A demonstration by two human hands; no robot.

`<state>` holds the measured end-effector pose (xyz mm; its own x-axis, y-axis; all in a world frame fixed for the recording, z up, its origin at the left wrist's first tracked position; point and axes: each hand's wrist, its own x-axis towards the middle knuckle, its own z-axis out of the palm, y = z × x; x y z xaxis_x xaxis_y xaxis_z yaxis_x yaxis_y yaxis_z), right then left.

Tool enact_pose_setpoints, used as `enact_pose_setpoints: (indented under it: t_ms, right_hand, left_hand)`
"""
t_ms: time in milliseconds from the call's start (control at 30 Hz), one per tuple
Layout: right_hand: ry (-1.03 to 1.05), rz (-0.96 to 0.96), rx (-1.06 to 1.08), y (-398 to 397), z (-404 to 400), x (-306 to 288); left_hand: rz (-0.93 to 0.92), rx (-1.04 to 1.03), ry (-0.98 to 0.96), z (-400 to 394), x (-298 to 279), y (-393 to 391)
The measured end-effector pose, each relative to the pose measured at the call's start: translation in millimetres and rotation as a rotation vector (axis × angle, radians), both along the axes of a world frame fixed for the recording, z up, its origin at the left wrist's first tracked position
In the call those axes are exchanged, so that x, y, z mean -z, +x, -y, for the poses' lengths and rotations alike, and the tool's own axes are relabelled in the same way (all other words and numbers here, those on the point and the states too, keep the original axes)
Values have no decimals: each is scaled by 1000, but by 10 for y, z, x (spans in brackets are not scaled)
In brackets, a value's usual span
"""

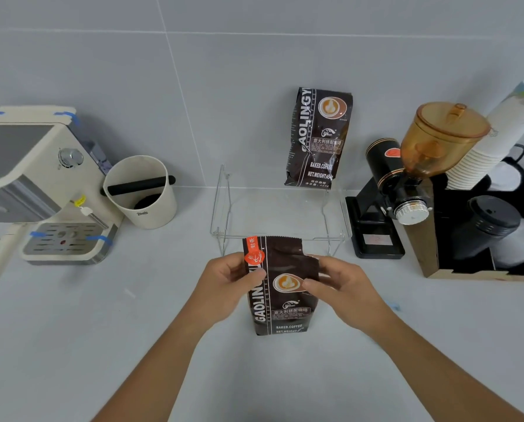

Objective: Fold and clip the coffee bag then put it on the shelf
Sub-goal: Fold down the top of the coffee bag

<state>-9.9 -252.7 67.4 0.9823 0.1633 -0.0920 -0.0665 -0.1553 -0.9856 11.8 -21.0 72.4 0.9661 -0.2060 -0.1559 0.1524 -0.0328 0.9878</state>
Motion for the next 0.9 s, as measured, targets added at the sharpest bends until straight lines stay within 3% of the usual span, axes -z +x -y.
enact_pose_setpoints:
  t_ms: [467,900]
  right_hand:
    - [10,-59,31,98,-35,-163]
    - [-21,-11,128,108,-191,-426]
  left_hand:
    - [11,-46,117,-55,-136,27]
    - [19,-121,44,56,-283,-19]
